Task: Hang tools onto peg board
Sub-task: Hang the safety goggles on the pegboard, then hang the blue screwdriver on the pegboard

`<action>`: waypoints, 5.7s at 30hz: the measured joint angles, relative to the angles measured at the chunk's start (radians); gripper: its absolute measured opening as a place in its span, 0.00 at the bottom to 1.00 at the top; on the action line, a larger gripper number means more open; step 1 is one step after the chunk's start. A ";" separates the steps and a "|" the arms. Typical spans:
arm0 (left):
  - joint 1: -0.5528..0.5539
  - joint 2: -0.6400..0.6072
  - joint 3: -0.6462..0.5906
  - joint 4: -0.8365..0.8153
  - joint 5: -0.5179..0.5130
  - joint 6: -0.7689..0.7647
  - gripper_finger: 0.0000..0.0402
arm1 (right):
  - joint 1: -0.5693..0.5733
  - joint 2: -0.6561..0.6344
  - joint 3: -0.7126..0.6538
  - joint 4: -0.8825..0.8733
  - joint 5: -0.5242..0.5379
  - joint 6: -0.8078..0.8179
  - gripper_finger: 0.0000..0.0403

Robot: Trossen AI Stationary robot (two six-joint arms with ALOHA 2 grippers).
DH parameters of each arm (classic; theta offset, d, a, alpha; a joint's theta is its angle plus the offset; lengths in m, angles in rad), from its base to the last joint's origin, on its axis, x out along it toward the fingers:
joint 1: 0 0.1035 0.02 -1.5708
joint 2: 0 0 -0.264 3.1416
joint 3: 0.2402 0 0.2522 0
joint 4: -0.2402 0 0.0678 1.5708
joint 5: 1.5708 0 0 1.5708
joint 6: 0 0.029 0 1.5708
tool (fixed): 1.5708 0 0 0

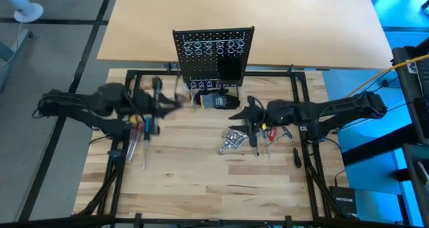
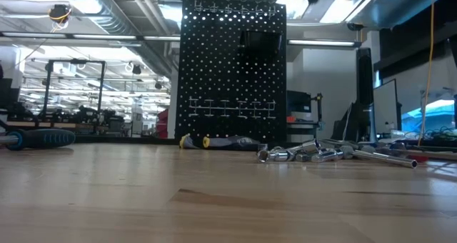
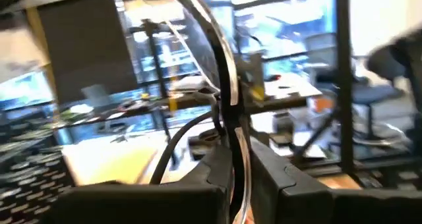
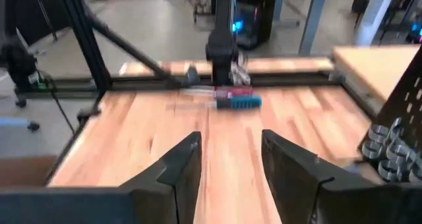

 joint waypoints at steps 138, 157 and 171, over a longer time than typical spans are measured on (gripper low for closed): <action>0.708 0.101 -0.222 0.183 0.371 -0.091 0.04 | 0.049 0.009 -0.405 0.511 0.054 0.045 0.39; 0.709 0.099 -0.342 0.349 0.302 -0.088 0.13 | 0.049 0.009 -0.405 0.510 0.054 0.041 0.39; 0.708 -0.047 -0.345 0.283 0.279 -0.112 0.40 | 0.049 0.009 -0.405 0.505 0.054 0.042 0.39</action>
